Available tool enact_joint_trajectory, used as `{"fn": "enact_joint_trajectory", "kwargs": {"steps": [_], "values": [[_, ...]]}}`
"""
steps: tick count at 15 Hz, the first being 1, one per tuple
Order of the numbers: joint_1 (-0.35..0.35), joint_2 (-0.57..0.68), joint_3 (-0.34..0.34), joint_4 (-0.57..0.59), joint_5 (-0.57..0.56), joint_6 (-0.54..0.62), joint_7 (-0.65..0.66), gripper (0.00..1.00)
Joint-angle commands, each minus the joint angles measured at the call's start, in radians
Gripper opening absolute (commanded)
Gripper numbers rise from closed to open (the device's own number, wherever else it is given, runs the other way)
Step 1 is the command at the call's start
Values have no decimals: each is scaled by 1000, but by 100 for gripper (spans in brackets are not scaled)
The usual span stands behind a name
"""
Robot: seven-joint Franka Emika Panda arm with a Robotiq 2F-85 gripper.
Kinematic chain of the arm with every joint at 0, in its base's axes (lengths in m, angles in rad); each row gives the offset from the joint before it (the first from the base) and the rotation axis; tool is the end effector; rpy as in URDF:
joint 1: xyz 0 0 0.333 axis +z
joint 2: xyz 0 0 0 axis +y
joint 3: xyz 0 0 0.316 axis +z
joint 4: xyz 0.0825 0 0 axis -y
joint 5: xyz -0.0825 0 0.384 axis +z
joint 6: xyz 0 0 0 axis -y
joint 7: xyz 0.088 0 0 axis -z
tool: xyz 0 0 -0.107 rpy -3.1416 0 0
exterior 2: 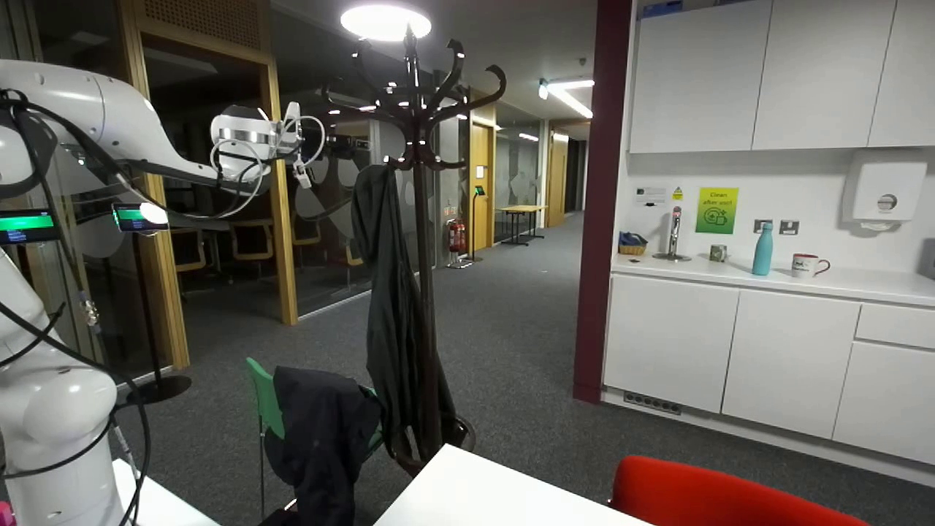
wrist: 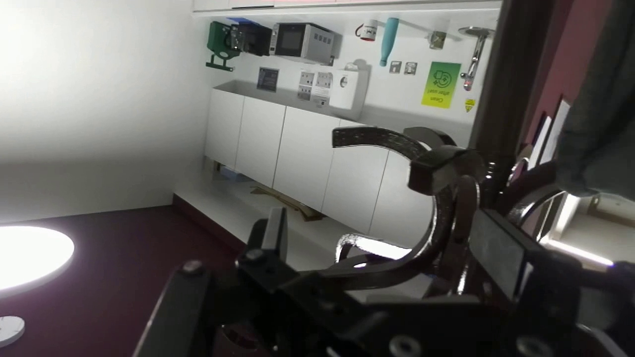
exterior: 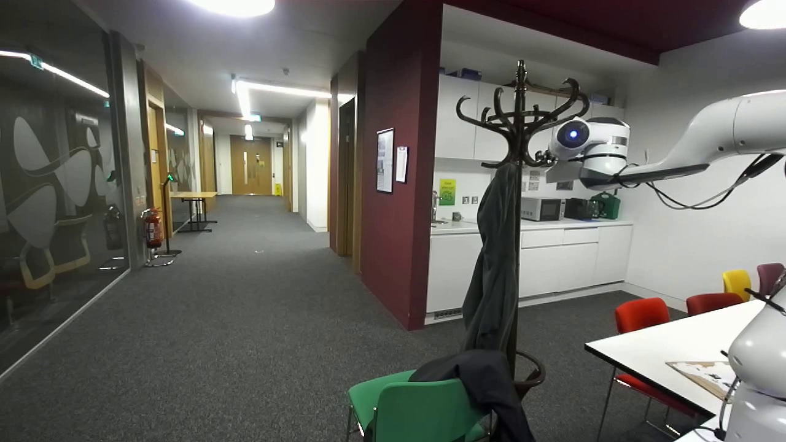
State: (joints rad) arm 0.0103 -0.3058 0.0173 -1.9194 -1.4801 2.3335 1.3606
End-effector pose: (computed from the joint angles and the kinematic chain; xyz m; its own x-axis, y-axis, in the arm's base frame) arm 0.5083 -0.0009 0.7178 0.1913 0.0652 0.9794 -0.6814 -0.7094 0.1803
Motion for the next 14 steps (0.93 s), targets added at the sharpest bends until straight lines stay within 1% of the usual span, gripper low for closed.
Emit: {"fn": "enact_joint_trajectory", "kwargs": {"steps": [1,6,11,14], "values": [[18,51,21,65,-13,13,-3,100],[49,118,45,148,28,35,4,100],[78,189,67,220,158,78,-26,100],[96,212,95,239,222,67,-47,100]]}}
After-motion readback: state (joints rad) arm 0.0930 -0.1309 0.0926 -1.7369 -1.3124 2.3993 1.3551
